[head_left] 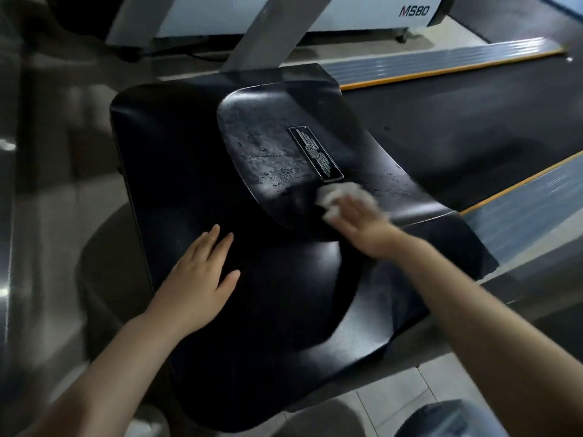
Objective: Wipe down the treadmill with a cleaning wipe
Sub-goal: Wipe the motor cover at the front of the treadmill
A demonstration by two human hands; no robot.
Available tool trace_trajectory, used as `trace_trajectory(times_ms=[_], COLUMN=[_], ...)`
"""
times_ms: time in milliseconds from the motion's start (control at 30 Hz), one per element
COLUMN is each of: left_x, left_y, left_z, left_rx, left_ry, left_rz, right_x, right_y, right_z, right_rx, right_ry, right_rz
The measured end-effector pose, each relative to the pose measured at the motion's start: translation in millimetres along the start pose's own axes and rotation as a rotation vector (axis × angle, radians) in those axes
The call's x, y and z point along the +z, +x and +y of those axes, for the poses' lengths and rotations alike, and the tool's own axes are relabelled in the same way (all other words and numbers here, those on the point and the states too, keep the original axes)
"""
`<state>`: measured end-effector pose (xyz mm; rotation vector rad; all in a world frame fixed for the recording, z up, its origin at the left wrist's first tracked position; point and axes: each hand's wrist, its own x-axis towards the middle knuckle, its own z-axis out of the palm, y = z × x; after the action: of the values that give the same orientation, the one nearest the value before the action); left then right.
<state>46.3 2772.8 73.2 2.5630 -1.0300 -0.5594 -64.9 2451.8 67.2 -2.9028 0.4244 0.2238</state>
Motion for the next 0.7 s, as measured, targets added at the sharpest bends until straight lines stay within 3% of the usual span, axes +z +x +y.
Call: trace_trajectory(times_ms=[67, 133, 167, 233, 333, 400, 467, 533, 633, 700], left_x=[2, 5, 6, 7, 4, 3, 4, 2, -8, -13], left_y=[-13, -21, -22, -24, -23, -26, -31, -34, -38, -42], left_z=[-1, -4, -6, -7, -9, -10, -14, -22, -35, -42], left_rx=[-0.007, -0.006, -0.004, -0.003, 0.012, 0.021, 0.038, 0.029, -0.064, -0.116], left_ry=[0.016, 0.052, 0.072, 0.070, 0.016, 0.002, 0.006, 0.010, -0.003, -0.011], left_rz=[-0.031, -0.056, -0.071, -0.087, -0.066, -0.076, -0.090, -0.090, -0.088, -0.101], right_x=[-9, -17, -22, -23, -5, 10, 22, 26, 37, 35], right_y=[-14, -20, -19, -9, -1, -19, -40, -49, -31, -6], right_z=[79, 135, 142, 118, 29, -35, -88, -137, -169, -163], right_rx=[0.269, 0.497, 0.588, 0.631, 0.320, -0.003, -0.150, -0.303, -0.403, -0.325], right_ry=[-0.057, -0.149, -0.181, -0.149, -0.103, -0.065, 0.087, 0.157, 0.081, 0.018], right_rz=[0.019, -0.109, -0.169, -0.137, -0.093, 0.053, 0.164, 0.066, 0.028, 0.090])
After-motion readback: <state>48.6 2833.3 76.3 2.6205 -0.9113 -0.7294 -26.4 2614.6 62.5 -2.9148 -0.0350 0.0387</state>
